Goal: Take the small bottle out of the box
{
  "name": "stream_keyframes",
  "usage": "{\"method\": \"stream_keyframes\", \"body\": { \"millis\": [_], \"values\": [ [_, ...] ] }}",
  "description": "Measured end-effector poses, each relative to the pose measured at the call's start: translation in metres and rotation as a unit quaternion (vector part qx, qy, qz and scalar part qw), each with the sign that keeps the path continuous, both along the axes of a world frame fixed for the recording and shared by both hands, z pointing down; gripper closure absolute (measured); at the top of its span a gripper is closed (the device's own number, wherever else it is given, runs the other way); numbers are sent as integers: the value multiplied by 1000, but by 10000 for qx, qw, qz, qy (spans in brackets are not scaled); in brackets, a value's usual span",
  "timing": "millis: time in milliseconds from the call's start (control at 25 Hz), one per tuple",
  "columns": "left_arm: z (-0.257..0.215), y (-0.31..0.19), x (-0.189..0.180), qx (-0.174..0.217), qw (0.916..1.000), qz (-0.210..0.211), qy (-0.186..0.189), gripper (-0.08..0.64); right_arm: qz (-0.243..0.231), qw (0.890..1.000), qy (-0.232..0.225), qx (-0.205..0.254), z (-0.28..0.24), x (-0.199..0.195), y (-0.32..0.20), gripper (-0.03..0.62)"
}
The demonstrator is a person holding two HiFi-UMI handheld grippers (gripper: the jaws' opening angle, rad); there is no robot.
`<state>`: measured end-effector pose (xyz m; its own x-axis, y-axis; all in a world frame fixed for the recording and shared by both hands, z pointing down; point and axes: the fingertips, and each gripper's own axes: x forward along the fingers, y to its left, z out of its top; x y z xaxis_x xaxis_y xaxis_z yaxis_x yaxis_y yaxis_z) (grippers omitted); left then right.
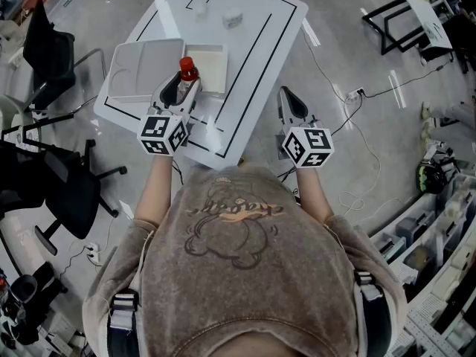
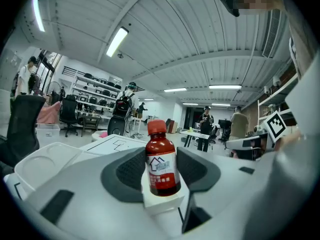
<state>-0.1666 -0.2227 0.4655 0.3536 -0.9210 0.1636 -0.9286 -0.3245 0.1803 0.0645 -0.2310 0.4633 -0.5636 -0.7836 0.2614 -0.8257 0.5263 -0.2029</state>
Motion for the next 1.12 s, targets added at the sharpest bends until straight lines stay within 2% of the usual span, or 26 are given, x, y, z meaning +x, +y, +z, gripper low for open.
{"method": "stream_keyframes", "body": {
  "millis": [1120],
  "values": [
    [1, 1, -3, -237, 9991, -109, 333, 357, -83, 9999, 44, -57, 5, -5, 8, 595]
  ]
}}
